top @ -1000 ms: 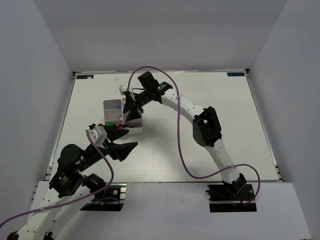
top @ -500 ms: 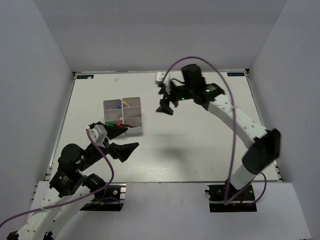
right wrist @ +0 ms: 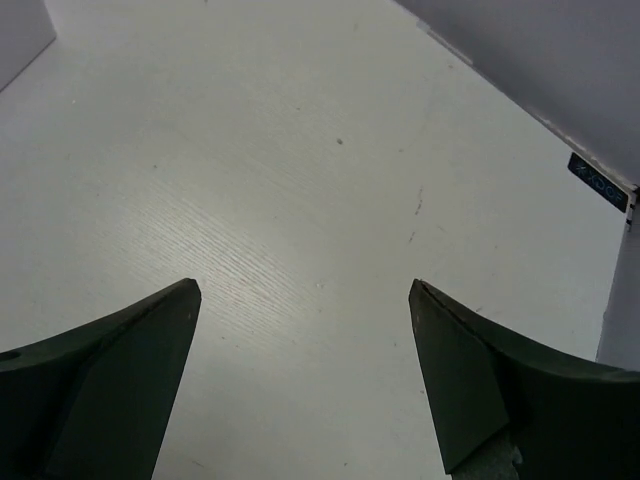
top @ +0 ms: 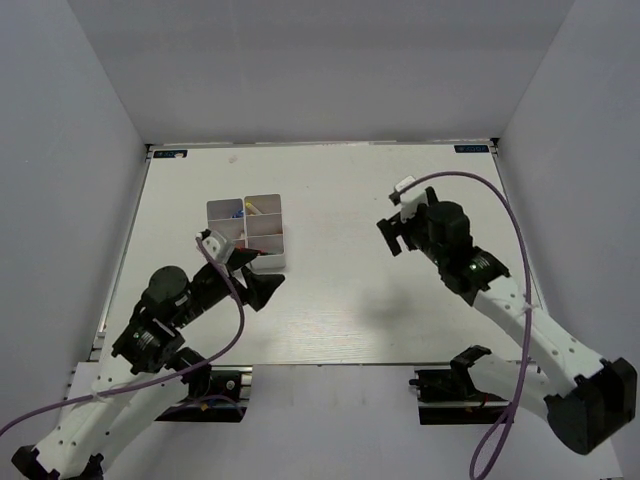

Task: Sort the stationery into containers
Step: Reset both arms

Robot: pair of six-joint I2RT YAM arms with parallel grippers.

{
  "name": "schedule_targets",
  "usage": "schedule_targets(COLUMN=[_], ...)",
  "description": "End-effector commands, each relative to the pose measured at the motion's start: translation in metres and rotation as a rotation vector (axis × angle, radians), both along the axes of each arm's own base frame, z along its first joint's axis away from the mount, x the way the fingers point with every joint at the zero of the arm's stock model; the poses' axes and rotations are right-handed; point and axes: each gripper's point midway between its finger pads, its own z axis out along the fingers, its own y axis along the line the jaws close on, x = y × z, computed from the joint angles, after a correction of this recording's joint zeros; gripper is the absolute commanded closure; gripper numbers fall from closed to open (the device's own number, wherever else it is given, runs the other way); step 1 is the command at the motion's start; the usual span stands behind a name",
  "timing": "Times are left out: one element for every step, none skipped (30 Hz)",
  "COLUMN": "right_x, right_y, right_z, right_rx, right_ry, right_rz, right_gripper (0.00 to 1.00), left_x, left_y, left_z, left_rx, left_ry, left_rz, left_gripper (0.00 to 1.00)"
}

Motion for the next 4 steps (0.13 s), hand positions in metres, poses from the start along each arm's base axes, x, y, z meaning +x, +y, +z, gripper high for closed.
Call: schedule_targets(right_x=[-0.0003,-0.0043,-0.0044,-0.0038], right_y=[-0.0149,-0.0216,-0.0222,-0.0215], right_z=[0.0470,0.0419,0.0393,0.0437], right_rx=[0.134,0.129,0.126,0.133], right_ry=[-0.164,-0.173,-0.169,-0.195], right_rz=[-0.101,-0.119,-0.121,-0.115], right_gripper=[0.10,0.10,0.10,0.10], left_x=[0.0100,0.0110,0.0122,0.0136], left_y=[0.0042,0.0035,0.0026,0.0039], left_z=[0.0059,0.0080,0.0059,0.0058], left_rx=[0.010,0.010,0.015,0.016], left_ry=[0.022,0.022,0.030,0.029], left_rz=[0.054,0.054,0.054,0.064], left_gripper=[0.01,0.01,0.01,0.01])
